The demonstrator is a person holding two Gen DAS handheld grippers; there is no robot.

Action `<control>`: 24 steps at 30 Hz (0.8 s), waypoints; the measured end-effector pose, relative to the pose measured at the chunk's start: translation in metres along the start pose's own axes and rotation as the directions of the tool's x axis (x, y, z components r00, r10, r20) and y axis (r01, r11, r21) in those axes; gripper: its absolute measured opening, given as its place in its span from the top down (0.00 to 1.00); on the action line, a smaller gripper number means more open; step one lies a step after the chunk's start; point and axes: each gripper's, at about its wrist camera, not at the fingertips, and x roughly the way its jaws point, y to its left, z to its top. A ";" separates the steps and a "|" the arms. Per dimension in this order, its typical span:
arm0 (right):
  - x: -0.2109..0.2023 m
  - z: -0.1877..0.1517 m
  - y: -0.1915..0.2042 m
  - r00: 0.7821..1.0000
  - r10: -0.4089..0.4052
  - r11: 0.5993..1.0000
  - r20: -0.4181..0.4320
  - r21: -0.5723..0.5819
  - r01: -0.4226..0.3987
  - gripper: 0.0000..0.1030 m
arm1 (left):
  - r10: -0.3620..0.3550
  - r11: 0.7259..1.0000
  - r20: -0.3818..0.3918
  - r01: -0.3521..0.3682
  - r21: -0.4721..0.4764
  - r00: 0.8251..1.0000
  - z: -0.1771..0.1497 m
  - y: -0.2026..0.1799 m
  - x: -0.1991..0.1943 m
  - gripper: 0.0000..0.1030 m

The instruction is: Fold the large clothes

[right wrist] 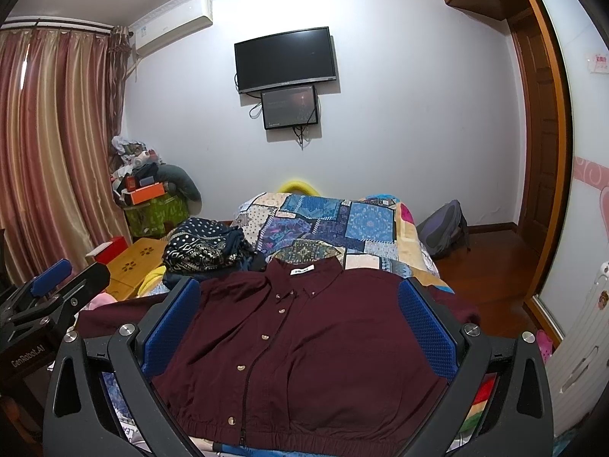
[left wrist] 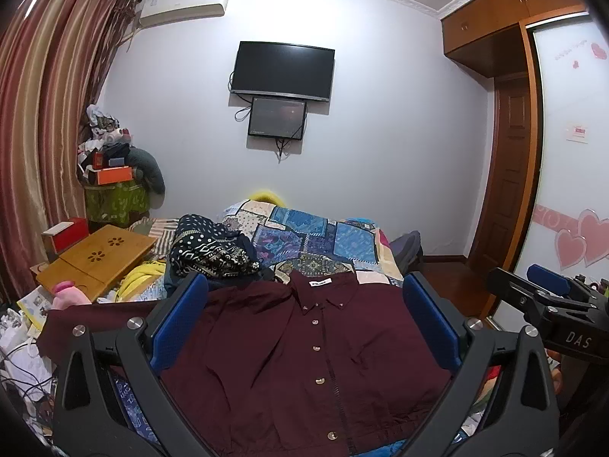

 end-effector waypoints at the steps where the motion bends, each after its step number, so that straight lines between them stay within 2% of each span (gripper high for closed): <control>1: 0.002 -0.001 0.000 1.000 0.000 1.000 -0.004 0.001 0.000 0.00 | 0.002 1.000 -0.003 -0.002 -0.002 1.000 0.000 0.001 0.002 0.00; 9: 0.019 -0.004 0.000 0.999 -0.010 1.000 -0.053 -0.007 0.010 0.00 | 0.022 0.999 -0.038 -0.023 -0.029 0.999 -0.004 0.012 0.024 0.00; 12: 0.029 -0.005 0.000 0.997 -0.014 1.000 -0.081 -0.012 0.013 0.00 | 0.052 0.998 -0.054 -0.054 -0.037 0.997 -0.006 0.022 0.037 0.00; 17: 0.052 -0.007 0.003 0.990 -0.019 1.000 -0.138 -0.026 0.016 0.00 | 0.140 0.987 -0.087 -0.146 -0.063 0.986 -0.008 0.053 0.059 0.00; 21: 0.076 -0.009 0.005 0.981 -0.021 0.999 -0.191 -0.031 0.015 0.00 | 0.246 0.964 -0.116 -0.256 -0.077 0.962 -0.011 0.090 0.078 0.00; 24: 0.092 -0.010 0.004 0.973 -0.023 0.999 -0.229 -0.029 0.017 0.00 | 0.338 0.929 -0.148 -0.355 -0.106 0.929 -0.015 0.125 0.088 0.00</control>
